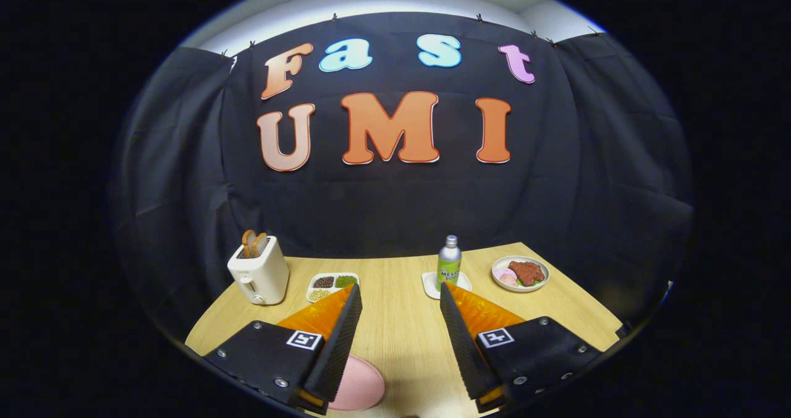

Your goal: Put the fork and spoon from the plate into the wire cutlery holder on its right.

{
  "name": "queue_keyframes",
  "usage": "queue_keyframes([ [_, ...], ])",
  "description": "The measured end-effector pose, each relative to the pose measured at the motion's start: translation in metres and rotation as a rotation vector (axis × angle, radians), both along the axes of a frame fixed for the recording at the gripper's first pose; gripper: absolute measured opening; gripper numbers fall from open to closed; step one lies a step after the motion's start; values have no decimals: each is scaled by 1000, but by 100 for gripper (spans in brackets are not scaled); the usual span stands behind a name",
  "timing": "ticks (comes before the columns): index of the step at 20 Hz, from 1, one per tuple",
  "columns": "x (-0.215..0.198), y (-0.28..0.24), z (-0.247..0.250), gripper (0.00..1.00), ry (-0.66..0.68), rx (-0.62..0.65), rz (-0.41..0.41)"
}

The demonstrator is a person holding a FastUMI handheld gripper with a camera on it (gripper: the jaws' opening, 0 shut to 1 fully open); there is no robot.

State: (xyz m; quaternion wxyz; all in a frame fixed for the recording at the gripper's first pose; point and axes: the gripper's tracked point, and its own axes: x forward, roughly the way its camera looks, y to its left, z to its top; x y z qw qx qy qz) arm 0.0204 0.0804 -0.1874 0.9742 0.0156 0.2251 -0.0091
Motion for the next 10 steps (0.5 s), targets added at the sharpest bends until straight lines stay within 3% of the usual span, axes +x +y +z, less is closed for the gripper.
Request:
queue_keyframes([
  [3,-10,37,-12,85,15,-3,48],
  [10,-39,96,-72,90,156,15,115],
])
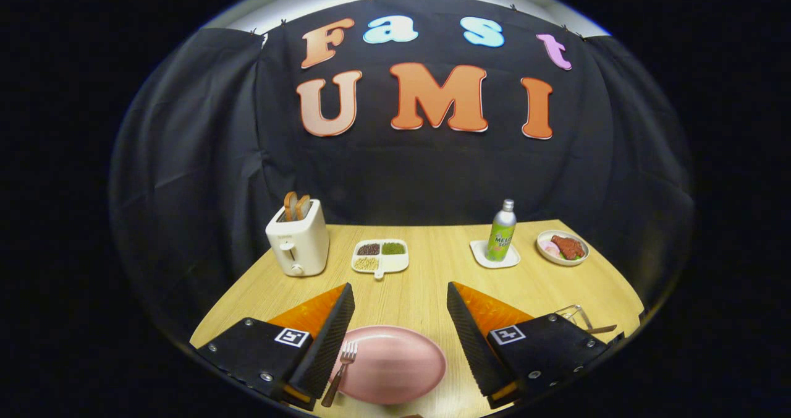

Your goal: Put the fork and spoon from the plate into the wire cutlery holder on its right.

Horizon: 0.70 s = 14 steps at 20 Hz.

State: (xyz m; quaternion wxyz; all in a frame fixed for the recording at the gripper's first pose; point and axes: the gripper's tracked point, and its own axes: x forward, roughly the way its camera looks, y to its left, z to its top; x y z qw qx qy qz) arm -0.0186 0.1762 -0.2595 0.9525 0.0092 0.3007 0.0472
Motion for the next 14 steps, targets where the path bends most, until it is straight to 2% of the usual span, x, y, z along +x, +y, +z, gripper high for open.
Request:
queue_keyframes([
  [6,-26,31,-58,90,148,-19,77],
  [14,-62,54,-123,90,322,-35,113],
])
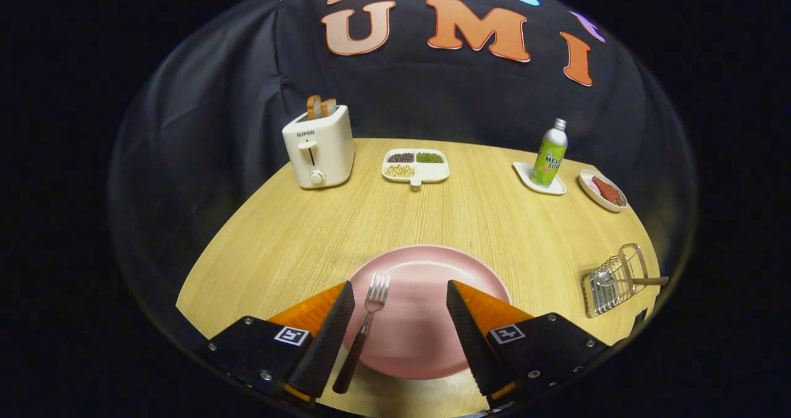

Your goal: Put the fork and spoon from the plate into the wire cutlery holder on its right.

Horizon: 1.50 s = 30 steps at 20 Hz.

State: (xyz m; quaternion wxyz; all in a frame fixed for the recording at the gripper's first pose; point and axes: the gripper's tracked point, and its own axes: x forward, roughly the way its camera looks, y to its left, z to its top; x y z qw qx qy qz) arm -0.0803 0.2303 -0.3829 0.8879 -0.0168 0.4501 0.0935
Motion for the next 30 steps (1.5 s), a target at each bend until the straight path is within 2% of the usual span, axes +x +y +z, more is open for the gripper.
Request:
queue_keyframes([
  [4,-12,6,-26,89,62,-33,29],
  [12,-29,6,-56,77,177,-62,76],
  [16,-32,11,-64,53,241,-38,88],
  [17,-33,12,-65,42,255,-31,89],
  [18,-33,11,-65,37,264,-32,92],
  [19,-31,12,-66,26,264,-33,98],
  [20,-32,11,-66,23,276,-38,107],
  [21,-32,11,-65,14,275,-43,114],
  [25,-33,9,-65,6,301,-49,163],
  [30,-29,-4,-52,5,295,-31,182],
])
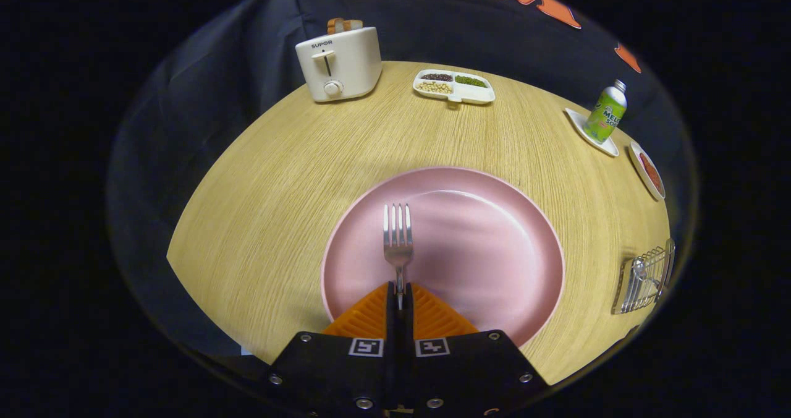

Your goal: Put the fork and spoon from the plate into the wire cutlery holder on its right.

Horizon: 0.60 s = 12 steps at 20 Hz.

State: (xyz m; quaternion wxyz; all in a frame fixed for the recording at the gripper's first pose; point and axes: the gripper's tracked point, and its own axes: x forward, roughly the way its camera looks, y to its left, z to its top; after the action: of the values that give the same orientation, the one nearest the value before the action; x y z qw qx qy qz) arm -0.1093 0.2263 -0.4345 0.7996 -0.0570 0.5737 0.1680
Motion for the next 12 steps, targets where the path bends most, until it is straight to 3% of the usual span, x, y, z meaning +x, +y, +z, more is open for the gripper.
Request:
queue_keyframes([
  [12,55,-121,90,4,-175,-21,-128],
])
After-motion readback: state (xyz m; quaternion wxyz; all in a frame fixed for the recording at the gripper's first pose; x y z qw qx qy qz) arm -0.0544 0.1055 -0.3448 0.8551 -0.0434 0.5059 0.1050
